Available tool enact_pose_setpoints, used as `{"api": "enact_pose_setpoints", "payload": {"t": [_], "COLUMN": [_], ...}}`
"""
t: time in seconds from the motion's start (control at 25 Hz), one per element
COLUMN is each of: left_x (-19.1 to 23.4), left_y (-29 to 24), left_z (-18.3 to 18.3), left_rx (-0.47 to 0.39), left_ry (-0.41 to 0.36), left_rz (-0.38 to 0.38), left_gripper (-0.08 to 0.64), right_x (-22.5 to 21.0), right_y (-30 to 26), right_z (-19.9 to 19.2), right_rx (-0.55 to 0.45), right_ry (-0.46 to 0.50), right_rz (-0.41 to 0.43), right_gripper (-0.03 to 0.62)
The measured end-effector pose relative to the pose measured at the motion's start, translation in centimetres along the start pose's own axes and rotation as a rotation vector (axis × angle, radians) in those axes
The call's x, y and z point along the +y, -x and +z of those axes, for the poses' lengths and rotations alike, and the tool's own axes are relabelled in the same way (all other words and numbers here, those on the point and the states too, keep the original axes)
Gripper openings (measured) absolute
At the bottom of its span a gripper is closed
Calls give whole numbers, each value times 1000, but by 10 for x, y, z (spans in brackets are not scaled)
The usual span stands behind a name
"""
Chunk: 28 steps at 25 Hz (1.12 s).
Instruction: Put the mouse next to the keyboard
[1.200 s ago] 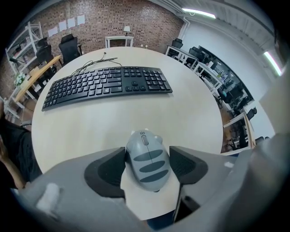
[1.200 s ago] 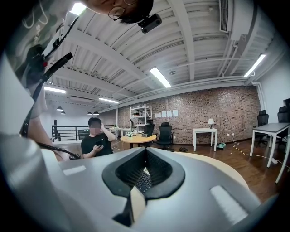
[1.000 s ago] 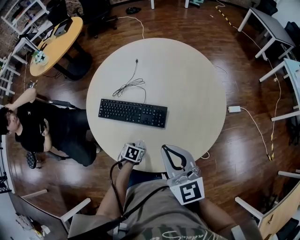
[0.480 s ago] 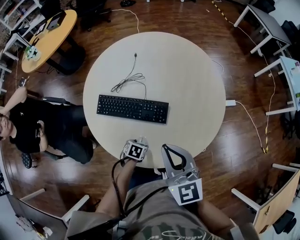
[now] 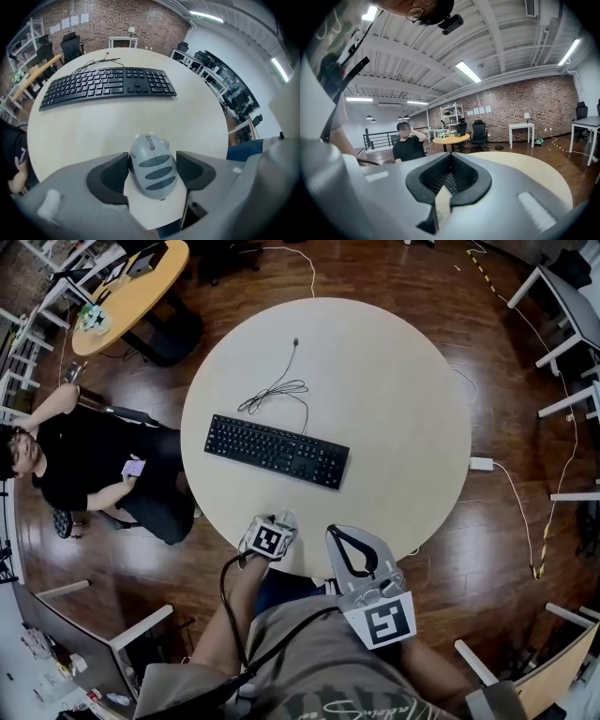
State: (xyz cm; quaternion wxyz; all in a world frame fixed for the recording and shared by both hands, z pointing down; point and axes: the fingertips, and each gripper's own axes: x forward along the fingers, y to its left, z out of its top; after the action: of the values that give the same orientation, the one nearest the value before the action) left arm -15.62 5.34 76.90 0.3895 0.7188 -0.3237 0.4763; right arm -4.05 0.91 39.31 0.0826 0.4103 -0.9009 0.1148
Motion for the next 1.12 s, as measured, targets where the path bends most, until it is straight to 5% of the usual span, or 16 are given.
{"api": "enact_pose_setpoints", "payload": {"t": [0.28,1.12], "left_x": [0,-18], "left_y": [2,-7], "left_z": [0,-2], "left_rx": [24,53], "left_ry": [15,97], "left_rz": [68,112], "left_gripper": [334,337], "right_x": [-17,-57], "right_y": [-6,6], "right_z": [3,18], "right_rx": [-16,-72], "right_ry": [11,45], "right_rz": [62,142], "right_gripper": [6,6]}}
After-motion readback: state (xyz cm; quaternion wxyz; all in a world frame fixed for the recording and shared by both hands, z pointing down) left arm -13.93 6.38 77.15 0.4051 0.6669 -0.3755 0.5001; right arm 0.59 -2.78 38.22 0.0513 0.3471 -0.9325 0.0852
